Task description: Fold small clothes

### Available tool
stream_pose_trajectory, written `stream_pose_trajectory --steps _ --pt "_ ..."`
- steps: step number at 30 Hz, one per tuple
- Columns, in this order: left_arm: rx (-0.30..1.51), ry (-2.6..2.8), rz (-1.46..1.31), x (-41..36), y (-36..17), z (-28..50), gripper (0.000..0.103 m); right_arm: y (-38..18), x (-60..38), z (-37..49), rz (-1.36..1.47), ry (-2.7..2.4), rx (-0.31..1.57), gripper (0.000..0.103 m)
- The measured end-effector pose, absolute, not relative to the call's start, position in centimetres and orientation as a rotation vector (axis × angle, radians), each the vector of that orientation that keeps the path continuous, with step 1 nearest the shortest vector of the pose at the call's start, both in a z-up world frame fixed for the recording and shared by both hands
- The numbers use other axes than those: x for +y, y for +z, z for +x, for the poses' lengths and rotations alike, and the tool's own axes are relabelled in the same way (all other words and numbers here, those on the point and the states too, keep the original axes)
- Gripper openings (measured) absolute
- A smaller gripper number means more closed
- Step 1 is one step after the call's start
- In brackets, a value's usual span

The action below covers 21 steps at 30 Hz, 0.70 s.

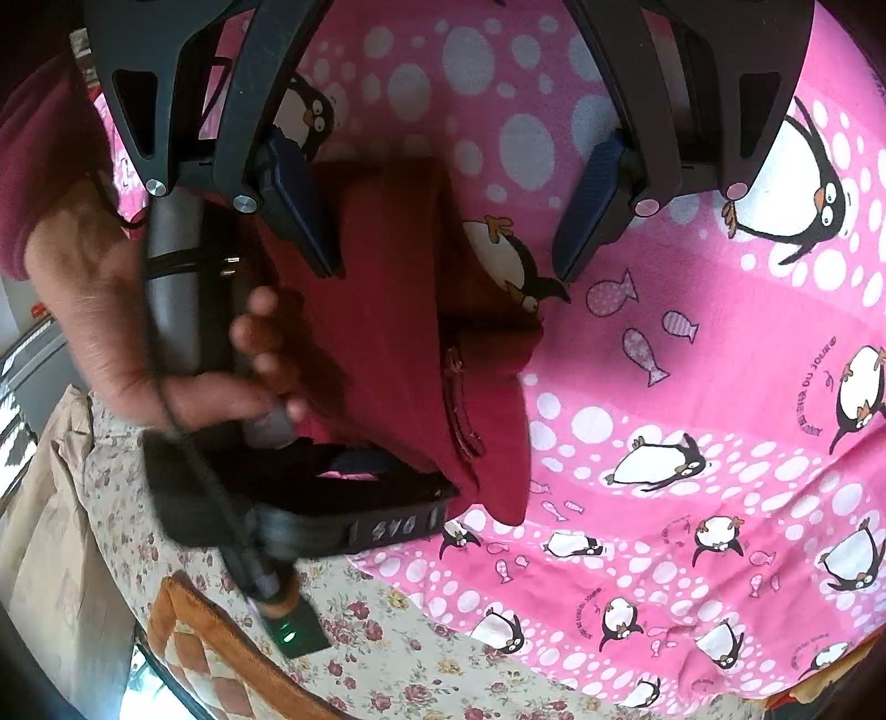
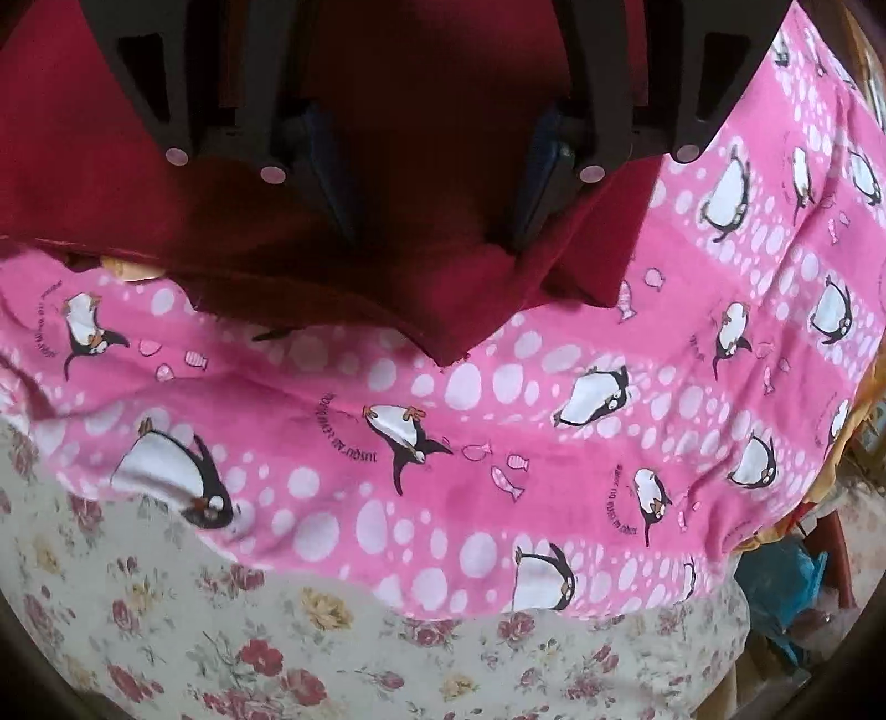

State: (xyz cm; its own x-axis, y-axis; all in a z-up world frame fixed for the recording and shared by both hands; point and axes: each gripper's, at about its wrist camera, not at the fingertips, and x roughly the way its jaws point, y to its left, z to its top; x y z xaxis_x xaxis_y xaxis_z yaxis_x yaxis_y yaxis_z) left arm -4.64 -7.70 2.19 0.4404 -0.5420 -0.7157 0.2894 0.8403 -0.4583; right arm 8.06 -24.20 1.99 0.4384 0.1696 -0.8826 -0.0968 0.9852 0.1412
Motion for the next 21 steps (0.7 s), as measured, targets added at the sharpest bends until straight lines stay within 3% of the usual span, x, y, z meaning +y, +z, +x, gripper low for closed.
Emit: stream_pose_trajectory --steps 7,9,21 --pt "0.988 -0.527 -0.289 -7.6 2.3 -4.8 0.080 4.4 -23.0 6.1 0.078 0.236 1.109 0.059" --pt "0.987 -0.526 -0.288 -7.6 2.3 -4.8 0.080 4.5 -22.6 5.8 0.093 0.277 1.122 0.068" --pt "0.979 -0.528 -0.280 -7.6 2.4 -5.0 0.080 2.0 -18.6 6.6 -0.109 0.279 1.156 0.087"
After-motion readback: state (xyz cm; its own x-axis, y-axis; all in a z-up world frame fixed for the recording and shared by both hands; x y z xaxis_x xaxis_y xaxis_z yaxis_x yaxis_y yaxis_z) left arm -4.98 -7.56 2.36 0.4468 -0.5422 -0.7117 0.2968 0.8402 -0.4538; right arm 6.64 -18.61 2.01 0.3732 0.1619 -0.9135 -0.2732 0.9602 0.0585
